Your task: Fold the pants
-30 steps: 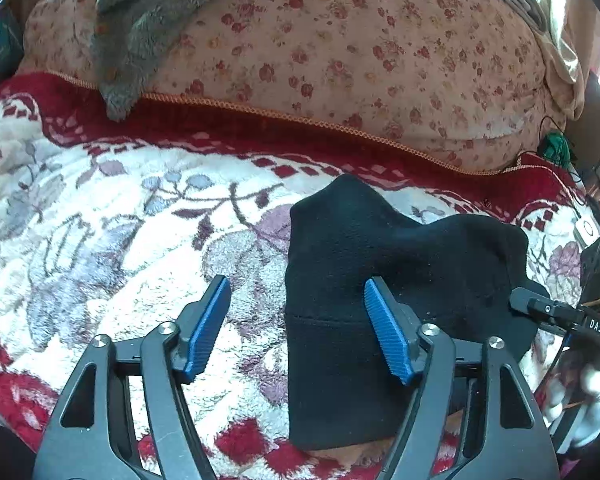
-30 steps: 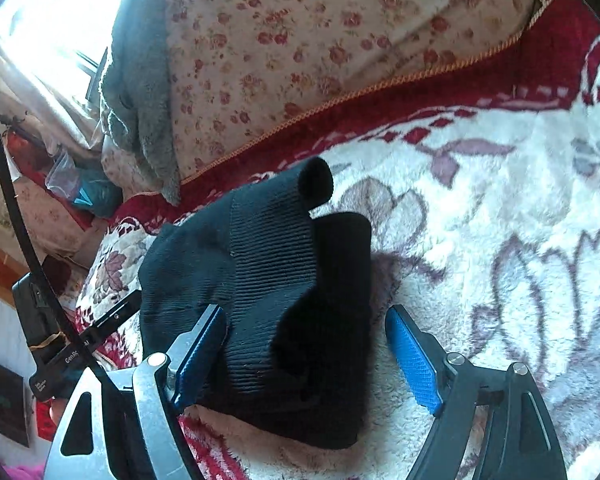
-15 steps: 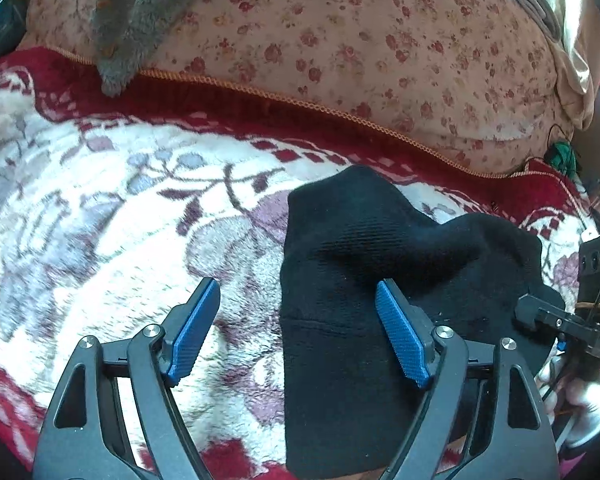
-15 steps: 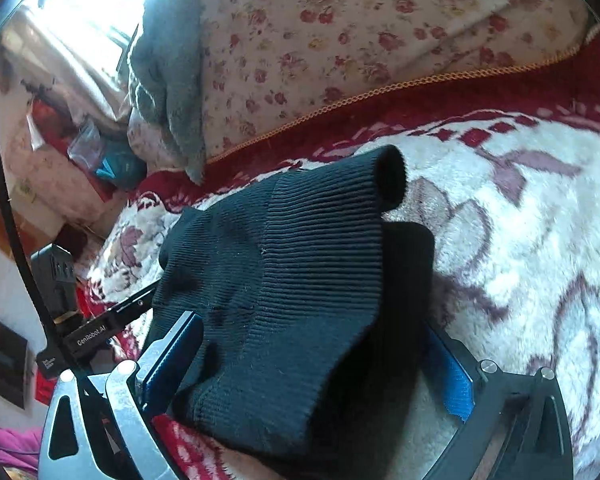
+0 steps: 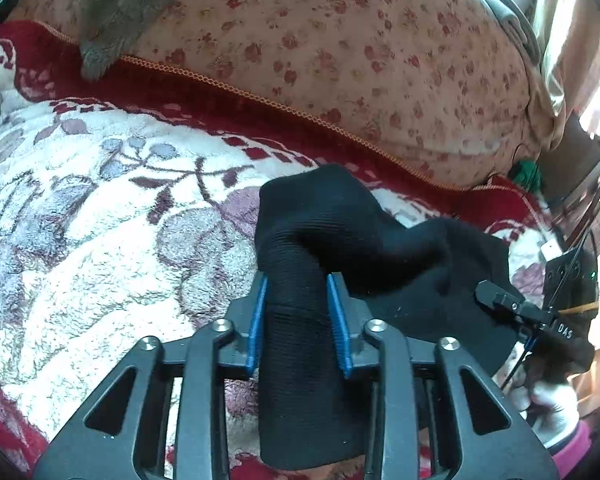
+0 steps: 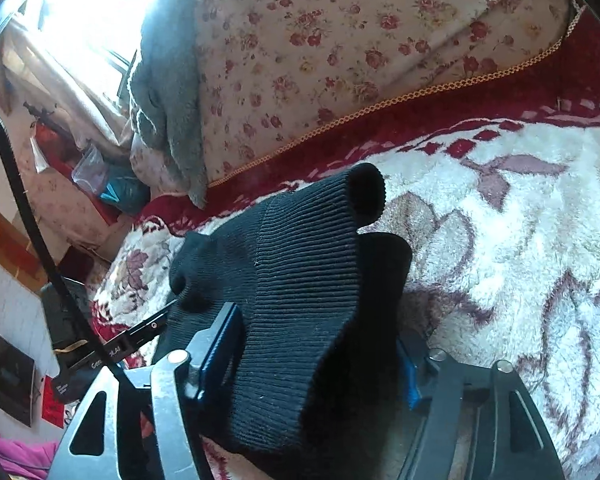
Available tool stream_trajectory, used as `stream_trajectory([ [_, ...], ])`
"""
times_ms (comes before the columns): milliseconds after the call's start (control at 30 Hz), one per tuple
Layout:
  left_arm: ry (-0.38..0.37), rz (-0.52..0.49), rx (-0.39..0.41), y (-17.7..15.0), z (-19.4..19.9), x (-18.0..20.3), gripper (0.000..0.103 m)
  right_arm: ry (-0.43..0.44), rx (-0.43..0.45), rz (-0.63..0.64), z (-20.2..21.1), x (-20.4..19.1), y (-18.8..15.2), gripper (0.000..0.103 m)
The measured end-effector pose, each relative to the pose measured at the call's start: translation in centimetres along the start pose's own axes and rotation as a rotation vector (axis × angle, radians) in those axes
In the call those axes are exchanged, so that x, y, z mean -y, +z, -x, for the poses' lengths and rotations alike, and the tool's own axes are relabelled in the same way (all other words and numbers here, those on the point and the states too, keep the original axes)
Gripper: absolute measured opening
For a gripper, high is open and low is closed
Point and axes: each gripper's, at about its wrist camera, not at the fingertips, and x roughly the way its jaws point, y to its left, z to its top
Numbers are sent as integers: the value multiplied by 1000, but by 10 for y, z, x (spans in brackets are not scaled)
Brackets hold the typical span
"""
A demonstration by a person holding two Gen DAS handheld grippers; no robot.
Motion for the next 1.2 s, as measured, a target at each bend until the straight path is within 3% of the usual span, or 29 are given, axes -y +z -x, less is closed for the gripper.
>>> stream_trajectory([
  [233,-4,-61,52,3,27,15,22,60,21,28,11,-23,10,46],
  [467,10,-31,64,6,38,2,22,82,0,49,1,-44,8,43],
  [733,69,-9,156,23,90,-28,22,167,-30,91,-21,-84,21,42],
  [933,176,25,214,35,127,-74,22,236,-72,146,-67,-136,32,42],
  [1200,276,134,195,30,134,-149,22,270,-195,163,-156,-185,26,42],
])
